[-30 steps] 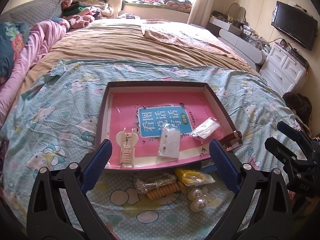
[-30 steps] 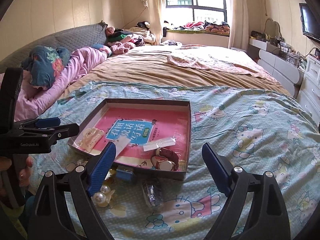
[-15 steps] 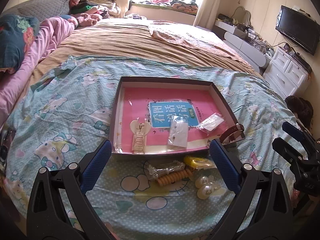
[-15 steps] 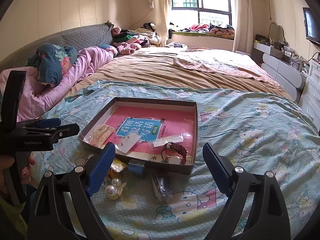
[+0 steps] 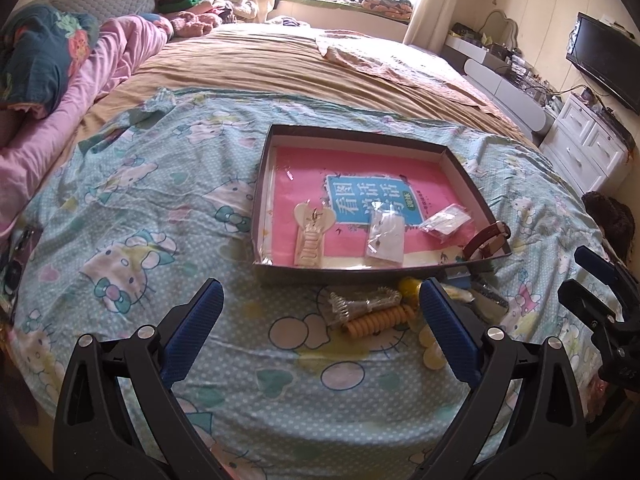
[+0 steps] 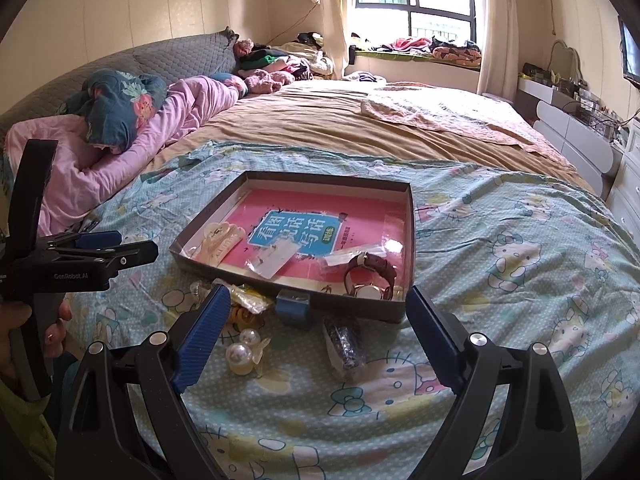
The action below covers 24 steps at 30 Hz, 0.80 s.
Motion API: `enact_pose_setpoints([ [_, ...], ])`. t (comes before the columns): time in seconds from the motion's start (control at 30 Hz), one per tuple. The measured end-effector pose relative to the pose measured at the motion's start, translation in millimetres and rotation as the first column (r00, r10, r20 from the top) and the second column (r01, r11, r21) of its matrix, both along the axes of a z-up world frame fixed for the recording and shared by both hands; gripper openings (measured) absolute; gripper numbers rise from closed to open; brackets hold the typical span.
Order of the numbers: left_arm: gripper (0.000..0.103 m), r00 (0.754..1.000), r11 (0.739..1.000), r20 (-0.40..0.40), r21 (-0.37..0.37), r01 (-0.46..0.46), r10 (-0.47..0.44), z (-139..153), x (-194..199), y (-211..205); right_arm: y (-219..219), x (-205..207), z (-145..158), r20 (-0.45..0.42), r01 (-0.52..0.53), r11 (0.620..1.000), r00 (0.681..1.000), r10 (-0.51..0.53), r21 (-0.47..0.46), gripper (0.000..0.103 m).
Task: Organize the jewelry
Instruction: 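Open both tools and move them back toward the pearl earrings and bags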
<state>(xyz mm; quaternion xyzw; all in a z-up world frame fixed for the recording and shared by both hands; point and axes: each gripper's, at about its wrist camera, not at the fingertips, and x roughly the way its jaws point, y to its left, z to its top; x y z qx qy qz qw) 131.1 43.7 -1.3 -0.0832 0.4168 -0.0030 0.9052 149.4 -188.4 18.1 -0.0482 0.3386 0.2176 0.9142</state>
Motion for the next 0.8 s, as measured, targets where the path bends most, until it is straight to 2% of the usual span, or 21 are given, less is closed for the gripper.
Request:
enact_pose_setpoints([
  [0.5, 0.092, 0.997, 0.999, -0.068, 0.009, -0.031, 0.032, -29.8, -17.9, 11.4, 13.3, -10.1, -24.0, -0.070, -0.047, 0.999, 0.996, 0.048, 0.008, 0.088],
  [0.8, 0.092, 0.996, 1.000, -0.090, 0.021, -0.014, 0.016, -42.9, -24.0, 10.6, 20.7, -10.8, -40.2, -0.122, -0.071, 0.997, 0.990, 0.073, 0.020, 0.088],
])
